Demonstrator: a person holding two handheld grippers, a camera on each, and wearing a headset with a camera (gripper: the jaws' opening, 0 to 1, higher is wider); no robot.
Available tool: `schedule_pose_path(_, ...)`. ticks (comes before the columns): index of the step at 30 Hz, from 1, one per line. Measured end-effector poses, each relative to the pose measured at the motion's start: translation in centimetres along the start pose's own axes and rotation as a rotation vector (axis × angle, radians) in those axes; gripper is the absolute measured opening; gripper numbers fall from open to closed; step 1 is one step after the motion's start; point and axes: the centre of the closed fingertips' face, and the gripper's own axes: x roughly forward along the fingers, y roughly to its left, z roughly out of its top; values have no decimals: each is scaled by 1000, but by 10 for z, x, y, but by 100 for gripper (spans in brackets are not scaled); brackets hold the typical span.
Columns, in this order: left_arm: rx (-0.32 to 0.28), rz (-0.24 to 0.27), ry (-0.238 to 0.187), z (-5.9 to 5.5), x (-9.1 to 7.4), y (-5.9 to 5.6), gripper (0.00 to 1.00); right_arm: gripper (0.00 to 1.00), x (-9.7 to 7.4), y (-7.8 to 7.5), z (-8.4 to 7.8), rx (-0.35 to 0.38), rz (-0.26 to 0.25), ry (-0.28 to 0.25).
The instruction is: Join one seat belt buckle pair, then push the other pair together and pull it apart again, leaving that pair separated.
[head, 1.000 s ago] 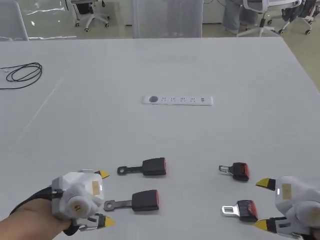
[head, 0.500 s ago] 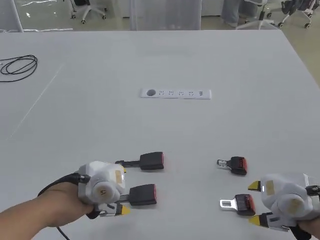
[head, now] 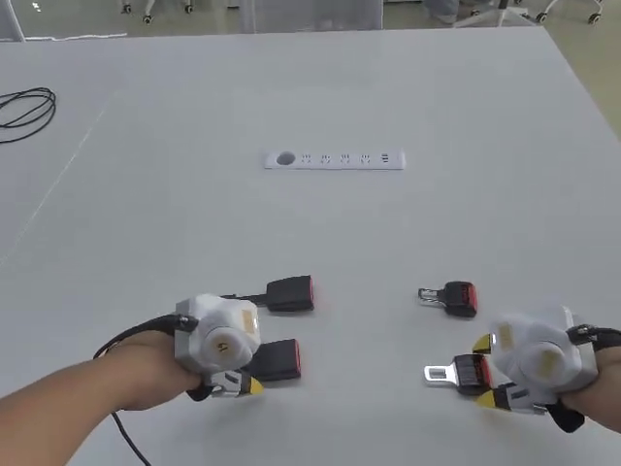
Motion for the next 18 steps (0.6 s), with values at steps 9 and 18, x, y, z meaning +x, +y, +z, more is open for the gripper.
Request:
schedule_pose_path(9,45,-32,24,-4,10,-8,44,34,6,-3,-4,17,26,6)
schedule_pose_path(18,127,-68,30,1,12,-10,35,33,10,-3,-5,40,45,7)
